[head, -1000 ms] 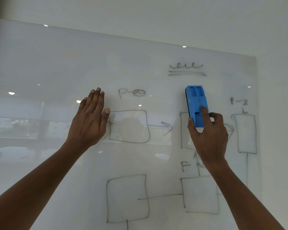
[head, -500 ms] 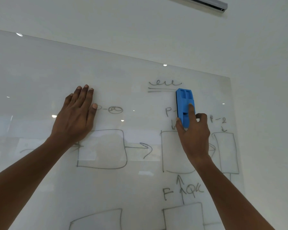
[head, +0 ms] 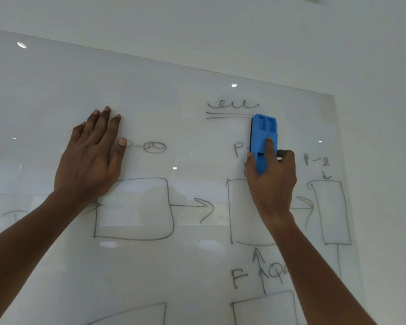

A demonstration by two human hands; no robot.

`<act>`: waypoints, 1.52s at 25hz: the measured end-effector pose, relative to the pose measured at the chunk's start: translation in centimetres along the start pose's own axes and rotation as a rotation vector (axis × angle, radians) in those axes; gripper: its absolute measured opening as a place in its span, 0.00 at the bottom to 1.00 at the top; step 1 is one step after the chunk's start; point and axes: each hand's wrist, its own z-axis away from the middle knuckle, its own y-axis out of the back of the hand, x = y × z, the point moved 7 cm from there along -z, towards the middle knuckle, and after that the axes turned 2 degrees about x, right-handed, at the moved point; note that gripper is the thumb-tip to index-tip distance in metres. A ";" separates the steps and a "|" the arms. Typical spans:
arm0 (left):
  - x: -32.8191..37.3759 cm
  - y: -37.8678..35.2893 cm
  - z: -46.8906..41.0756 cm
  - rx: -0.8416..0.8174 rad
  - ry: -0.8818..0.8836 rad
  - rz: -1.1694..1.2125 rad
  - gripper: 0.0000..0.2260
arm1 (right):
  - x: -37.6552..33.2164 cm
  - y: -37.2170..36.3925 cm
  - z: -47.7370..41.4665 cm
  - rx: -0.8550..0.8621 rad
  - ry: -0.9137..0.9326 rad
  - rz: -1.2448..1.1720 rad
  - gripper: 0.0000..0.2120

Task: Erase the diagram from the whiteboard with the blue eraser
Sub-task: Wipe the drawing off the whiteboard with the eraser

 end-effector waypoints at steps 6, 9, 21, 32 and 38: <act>-0.4 -0.1 -0.1 0.044 -0.030 -0.011 0.29 | -1.6 -0.8 -0.1 -0.066 0.219 0.033 0.30; -0.4 -0.1 -0.2 0.048 -0.033 -0.012 0.29 | 3.1 1.0 -2.2 -0.036 0.059 0.047 0.29; -0.7 -0.3 0.1 0.046 -0.023 0.007 0.30 | -5.5 -2.3 -2.2 -0.132 0.335 -0.028 0.28; -0.1 0.3 0.0 0.043 -0.004 0.014 0.29 | -6.2 -3.2 -6.7 -0.087 0.040 -0.031 0.27; -0.3 0.4 0.0 0.025 -0.004 0.032 0.29 | -4.6 -1.9 -4.4 -0.153 0.258 -0.059 0.27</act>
